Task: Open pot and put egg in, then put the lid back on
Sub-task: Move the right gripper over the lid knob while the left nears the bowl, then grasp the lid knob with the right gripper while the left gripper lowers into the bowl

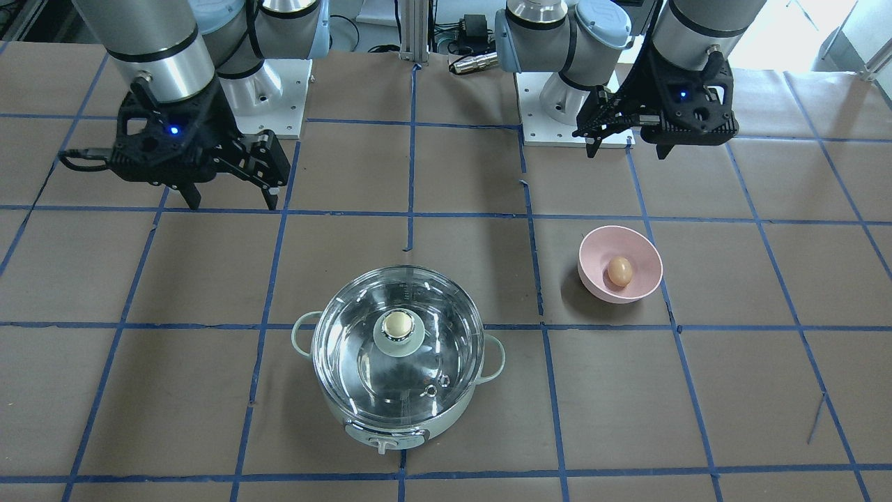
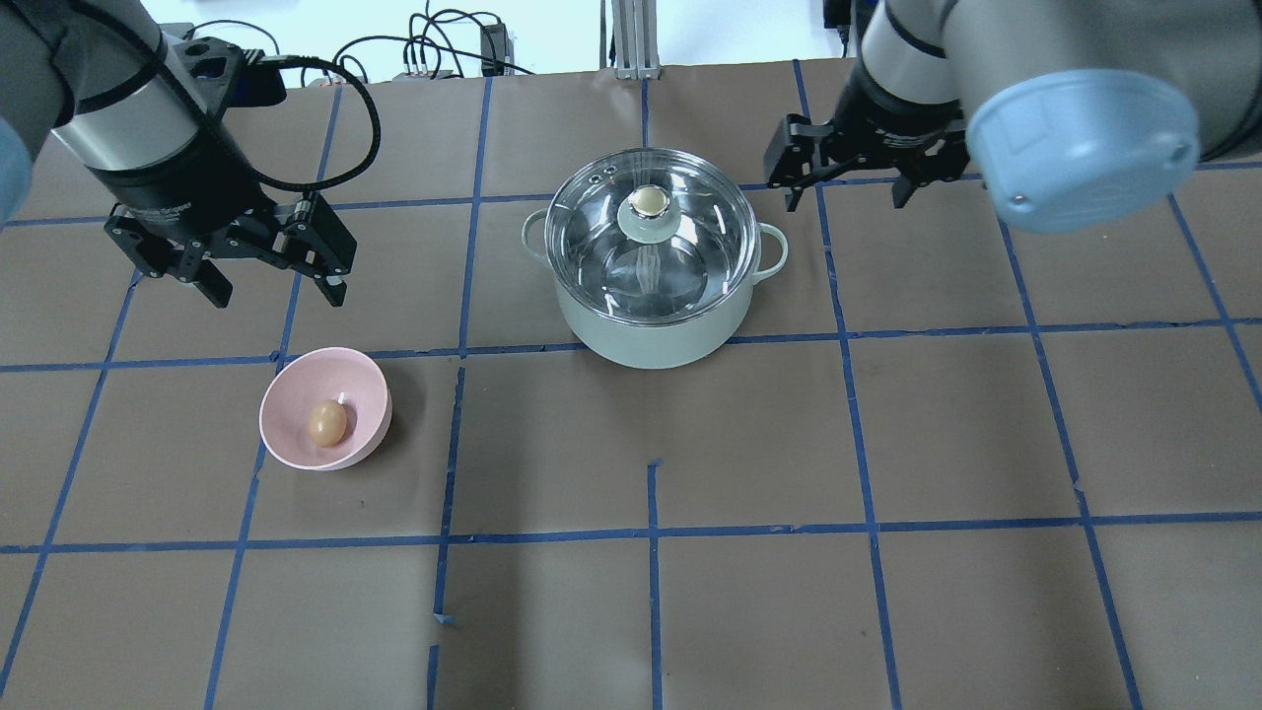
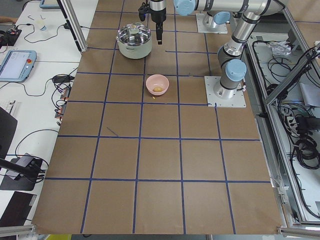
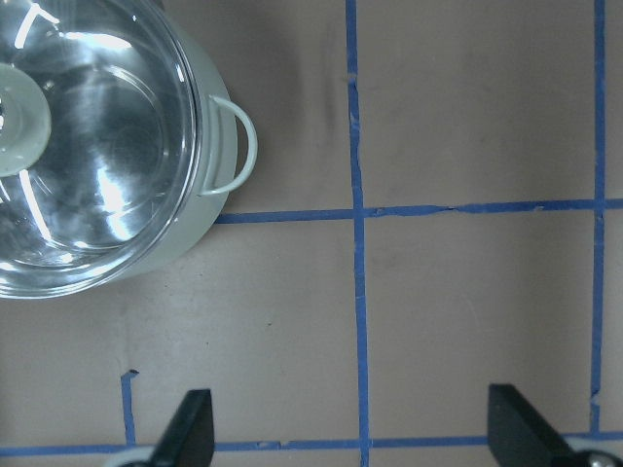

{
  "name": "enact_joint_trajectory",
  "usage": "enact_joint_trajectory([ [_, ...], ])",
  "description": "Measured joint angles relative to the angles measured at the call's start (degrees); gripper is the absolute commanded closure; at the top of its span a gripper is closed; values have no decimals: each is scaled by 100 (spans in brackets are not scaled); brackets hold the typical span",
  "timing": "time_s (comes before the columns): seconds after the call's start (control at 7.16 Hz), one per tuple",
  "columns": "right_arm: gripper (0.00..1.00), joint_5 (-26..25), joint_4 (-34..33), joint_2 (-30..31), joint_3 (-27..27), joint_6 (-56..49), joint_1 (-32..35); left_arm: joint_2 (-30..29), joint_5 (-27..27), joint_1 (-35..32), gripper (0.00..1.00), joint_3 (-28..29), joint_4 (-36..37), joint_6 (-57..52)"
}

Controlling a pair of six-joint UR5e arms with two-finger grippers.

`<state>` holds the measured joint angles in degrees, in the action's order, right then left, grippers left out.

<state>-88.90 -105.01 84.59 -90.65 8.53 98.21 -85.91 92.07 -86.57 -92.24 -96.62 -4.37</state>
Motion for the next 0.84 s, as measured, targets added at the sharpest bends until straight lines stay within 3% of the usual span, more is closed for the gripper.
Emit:
enact_joint_trajectory([
  [0.42,0,0,-810,-851,373,983,672,-15,10,38,0,-91,54,-29],
  [0.84,0,-5,-1439,-1371,403,1403,947,-56,-39,472,0,-1143,1180,-139],
])
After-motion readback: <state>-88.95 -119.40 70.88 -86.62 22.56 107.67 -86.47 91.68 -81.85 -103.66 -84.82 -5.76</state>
